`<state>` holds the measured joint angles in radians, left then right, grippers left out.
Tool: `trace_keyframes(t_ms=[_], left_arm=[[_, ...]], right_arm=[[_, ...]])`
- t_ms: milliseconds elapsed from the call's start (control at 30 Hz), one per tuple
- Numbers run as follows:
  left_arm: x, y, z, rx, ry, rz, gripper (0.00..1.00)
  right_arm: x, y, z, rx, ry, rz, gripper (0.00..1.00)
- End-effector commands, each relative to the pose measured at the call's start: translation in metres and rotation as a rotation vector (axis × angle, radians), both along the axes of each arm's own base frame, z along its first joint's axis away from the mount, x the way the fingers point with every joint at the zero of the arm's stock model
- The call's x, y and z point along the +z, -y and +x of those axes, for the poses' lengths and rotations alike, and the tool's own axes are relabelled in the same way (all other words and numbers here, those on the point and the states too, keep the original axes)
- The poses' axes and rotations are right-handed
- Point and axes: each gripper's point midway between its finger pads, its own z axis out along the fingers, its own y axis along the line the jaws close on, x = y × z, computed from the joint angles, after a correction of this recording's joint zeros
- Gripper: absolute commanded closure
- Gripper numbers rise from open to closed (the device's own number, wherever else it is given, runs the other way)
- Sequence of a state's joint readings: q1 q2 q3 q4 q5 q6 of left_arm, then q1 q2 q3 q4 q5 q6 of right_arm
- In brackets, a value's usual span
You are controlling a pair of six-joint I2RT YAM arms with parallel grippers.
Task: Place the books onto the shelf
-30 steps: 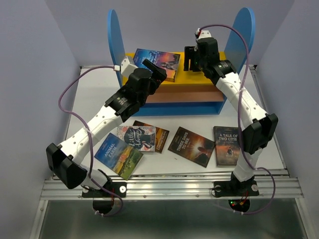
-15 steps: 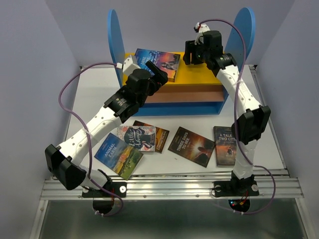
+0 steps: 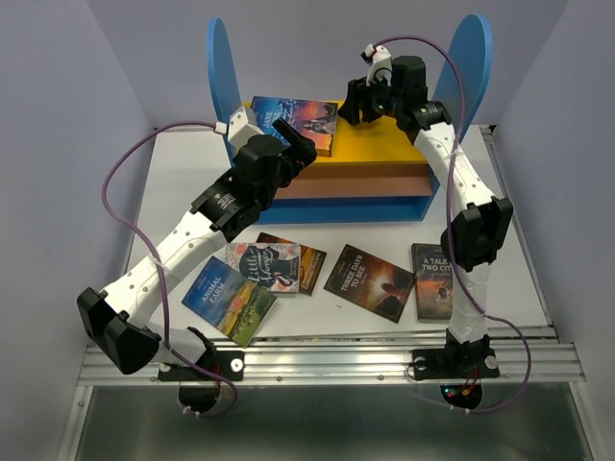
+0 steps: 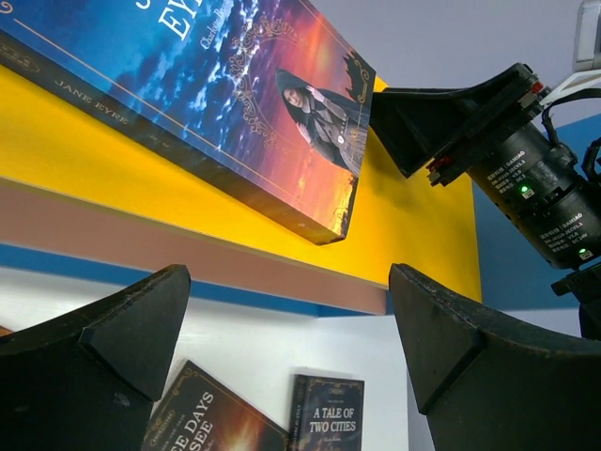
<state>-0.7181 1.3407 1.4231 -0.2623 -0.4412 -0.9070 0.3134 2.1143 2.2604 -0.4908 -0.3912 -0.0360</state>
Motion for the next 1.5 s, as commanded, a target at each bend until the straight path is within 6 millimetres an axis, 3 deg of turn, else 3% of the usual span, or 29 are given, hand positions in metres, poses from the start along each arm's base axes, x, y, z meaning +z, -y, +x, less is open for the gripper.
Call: trace_keyframes(t_ms=[0,433,967,1033,1300,1467], left_arm=[[0.008,-0.015,-0.006,0.032,0.031,0.02,0.01],[0.002,-0.016,-0.003,0.024,0.027,0.043,0.01],[-0.01,-0.003,0.002,-0.021,0.003,0.06,0.01],[-0.01,-0.002,0.002,-0.025,0.003,0.056,0.01],[-0.011,0.002,0.001,-0.048,0.003,0.06,0.01],[-0.005,0.002,-0.003,-0.07,0.019,0.059,0.01]], right_arm=[[0.002,-0.028,-0.01,0.151,0.02,0.037,0.36],[-0.007,-0.032,0.015,0.127,0.057,0.034,0.35],[-0.004,-0.051,0.021,0.202,0.12,0.074,0.32],[-0.012,-0.051,0.02,0.202,0.11,0.066,0.32],[-0.003,-0.045,0.024,0.163,0.141,0.054,0.27],[0.022,-0.023,0.039,0.004,0.198,0.029,0.25]])
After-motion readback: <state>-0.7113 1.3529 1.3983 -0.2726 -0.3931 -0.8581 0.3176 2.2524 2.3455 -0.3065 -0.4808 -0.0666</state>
